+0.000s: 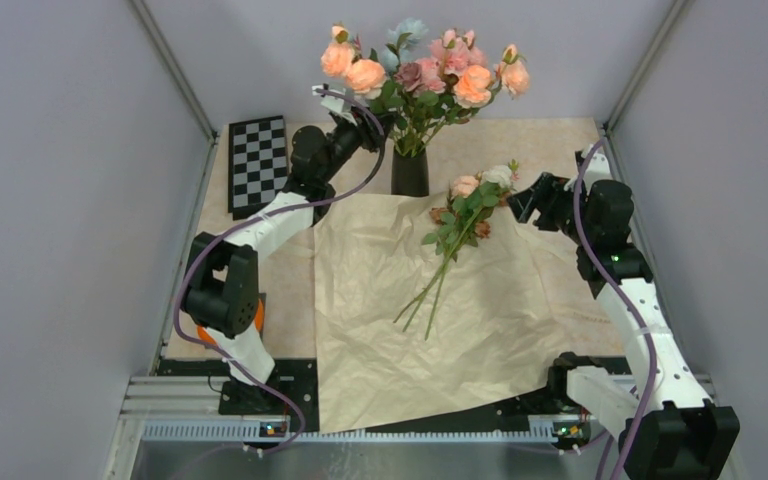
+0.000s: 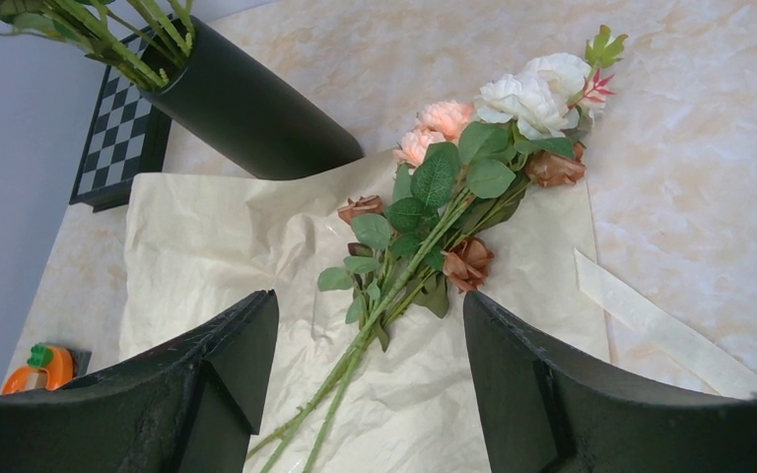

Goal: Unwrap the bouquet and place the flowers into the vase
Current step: Insert the fake flower into the vase.

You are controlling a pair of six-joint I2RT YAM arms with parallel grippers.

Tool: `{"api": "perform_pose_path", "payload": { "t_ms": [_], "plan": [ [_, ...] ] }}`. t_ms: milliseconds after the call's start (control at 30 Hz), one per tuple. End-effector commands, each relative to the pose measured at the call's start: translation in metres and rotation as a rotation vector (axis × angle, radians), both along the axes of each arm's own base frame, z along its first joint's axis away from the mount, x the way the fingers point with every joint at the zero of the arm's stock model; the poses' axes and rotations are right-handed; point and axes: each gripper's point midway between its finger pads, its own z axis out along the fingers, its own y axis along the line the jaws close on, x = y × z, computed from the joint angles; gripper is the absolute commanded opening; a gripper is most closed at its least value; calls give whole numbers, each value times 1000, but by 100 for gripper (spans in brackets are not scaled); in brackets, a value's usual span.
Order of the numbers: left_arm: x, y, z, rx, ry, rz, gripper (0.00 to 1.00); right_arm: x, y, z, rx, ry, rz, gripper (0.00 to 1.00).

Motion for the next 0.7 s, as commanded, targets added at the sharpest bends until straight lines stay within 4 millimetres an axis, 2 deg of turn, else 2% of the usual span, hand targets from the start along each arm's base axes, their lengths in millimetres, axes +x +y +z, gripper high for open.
{"api": "perform_pose_path", "payload": {
  "t_ms": [0, 200, 400, 533, 667],
  "plan": [
    [-11, 0, 20, -6, -52, -19, 41, 4, -3, 8, 11, -38, -10, 70],
    [-17, 4, 18, -7, -45, -7, 53, 3, -3, 7, 12, -37, -8, 70],
    [-24, 11, 18, -13, -43, 12, 73, 2, -3, 8, 14, -40, -11, 70],
    [-32, 15, 22, -27, -52, 15, 96, 1, -3, 10, 11, -47, -11, 70],
    [-43, 20, 27, -39, -57, 20, 99, -1, -5, 11, 6, -50, -17, 70]
  ]
}}
